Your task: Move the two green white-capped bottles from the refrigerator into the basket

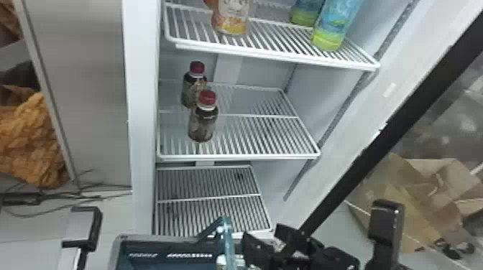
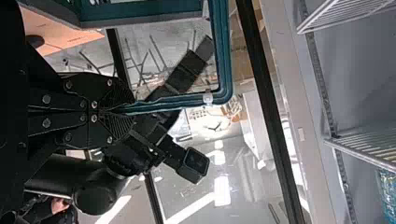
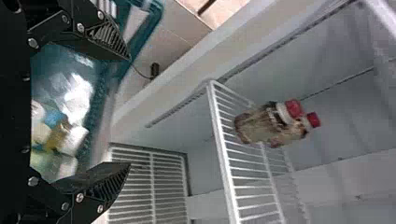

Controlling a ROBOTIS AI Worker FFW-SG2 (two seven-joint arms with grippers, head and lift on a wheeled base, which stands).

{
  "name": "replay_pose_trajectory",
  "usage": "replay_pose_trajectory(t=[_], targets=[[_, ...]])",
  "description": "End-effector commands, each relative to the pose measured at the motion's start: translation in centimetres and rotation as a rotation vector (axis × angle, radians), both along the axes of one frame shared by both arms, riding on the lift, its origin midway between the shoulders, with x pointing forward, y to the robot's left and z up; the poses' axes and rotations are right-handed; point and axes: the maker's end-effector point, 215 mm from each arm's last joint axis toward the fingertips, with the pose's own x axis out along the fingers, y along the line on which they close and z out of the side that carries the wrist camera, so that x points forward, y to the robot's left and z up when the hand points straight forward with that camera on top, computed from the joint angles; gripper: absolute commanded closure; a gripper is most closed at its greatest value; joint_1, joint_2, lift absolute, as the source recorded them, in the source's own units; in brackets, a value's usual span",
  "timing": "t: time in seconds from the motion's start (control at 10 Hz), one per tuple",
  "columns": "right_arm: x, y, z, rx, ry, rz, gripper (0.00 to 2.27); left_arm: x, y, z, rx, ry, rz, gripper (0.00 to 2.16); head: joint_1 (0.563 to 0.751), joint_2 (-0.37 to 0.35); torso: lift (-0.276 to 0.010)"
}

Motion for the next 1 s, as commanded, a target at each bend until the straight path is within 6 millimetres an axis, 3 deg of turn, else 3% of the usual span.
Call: replay_pose_trajectory(t=[0.0,0.2,0.5,0.9], targets=[[2.1,-1.7,2.4,-0.043,-0.113,-0.045,0.29,0.1,0.0,0.0,0.000,-0.001,0.001,1.13,0.695,-0.350,-0.263],[4.8,-3.8,5.2,-0.062,-0.271,-0.107,0.29,0.0,0.0,0.0,0.000,0.001,0.001,1.13,0.695,-0.350,-0.263],[7.2,-7.3,7.7,-0.118,-0.446,-0.197,0.30,0.0,0.0,-0.1,0.002,0.001,0.002,1.13,0.695,-0.350,-0.263],[8.0,-11.2,9.6,-0.223,-0.558,-0.324,0.32,0.0,-0.1,0.0,0.001,-0.001,-0.002,1.13,0.695,-0.350,-0.263]])
